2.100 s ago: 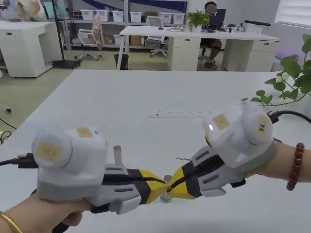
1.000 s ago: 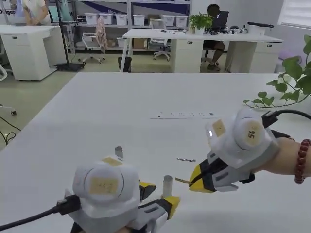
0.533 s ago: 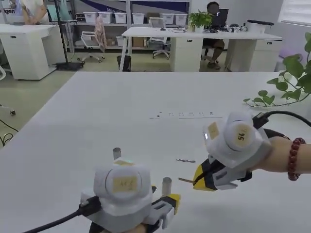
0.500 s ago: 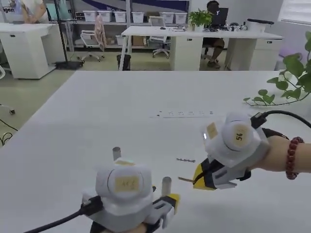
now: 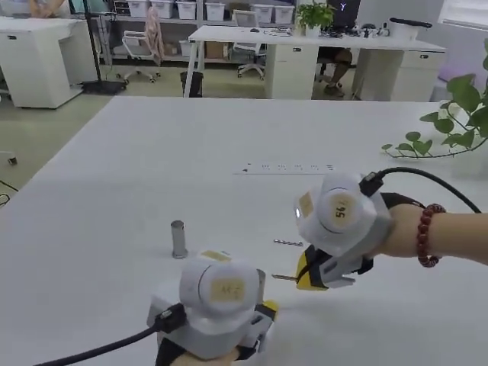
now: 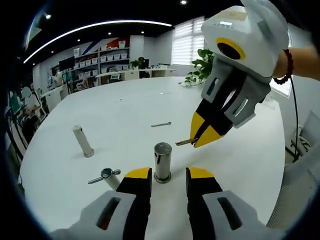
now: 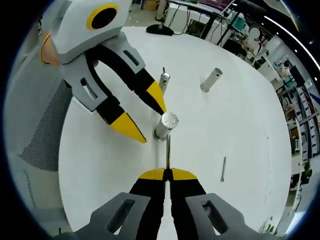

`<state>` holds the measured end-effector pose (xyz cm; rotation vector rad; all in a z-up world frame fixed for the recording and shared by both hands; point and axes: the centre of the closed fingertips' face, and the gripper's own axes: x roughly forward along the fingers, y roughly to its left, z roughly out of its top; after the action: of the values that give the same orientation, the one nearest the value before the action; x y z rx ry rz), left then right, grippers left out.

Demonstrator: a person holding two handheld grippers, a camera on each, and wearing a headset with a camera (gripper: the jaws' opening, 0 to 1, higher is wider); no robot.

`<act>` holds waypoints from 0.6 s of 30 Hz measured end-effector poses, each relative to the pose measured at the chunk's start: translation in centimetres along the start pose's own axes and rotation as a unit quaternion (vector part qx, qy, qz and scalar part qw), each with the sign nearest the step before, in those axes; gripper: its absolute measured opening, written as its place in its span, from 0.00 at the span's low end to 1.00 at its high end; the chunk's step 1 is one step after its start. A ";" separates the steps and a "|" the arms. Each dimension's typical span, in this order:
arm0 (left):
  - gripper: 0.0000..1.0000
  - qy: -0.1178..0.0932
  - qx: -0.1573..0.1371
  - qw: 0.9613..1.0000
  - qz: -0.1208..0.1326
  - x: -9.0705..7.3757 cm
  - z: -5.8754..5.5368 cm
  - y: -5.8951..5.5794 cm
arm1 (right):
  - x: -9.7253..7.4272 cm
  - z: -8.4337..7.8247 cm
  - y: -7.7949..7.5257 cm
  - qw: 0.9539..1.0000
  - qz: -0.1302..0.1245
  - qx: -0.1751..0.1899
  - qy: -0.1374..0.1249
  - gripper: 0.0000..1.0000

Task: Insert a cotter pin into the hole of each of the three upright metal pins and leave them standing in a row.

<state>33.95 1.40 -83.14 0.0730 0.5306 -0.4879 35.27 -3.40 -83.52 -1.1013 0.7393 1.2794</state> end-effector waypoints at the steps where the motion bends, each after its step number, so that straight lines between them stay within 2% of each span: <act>1: 0.25 0.000 0.000 1.000 0.001 0.1 -0.1 0.1 | 0.2 0.0 0.1 1.000 0.006 -0.002 0.005 0.03; 7: 0.22 0.001 -0.010 1.000 0.004 0.6 -0.4 0.4 | 0.7 0.0 0.3 1.000 0.015 -0.007 0.012 0.03; 10: 0.22 0.008 0.002 1.000 0.009 0.8 -0.6 0.5 | 0.7 -0.1 0.3 1.000 0.017 -0.010 0.014 0.03; 16: 0.19 0.010 0.003 1.000 0.013 1.2 -0.8 0.6 | 0.7 0.2 0.0 1.000 0.017 -0.009 0.013 0.03; 18: 0.19 0.012 0.013 1.000 0.015 1.3 -0.8 0.6 | 0.7 0.3 0.0 1.000 0.017 -0.010 0.013 0.03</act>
<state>34.87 1.51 -84.54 0.1112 0.5452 -0.4643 35.36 -2.90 -84.07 -1.1276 0.7688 1.3067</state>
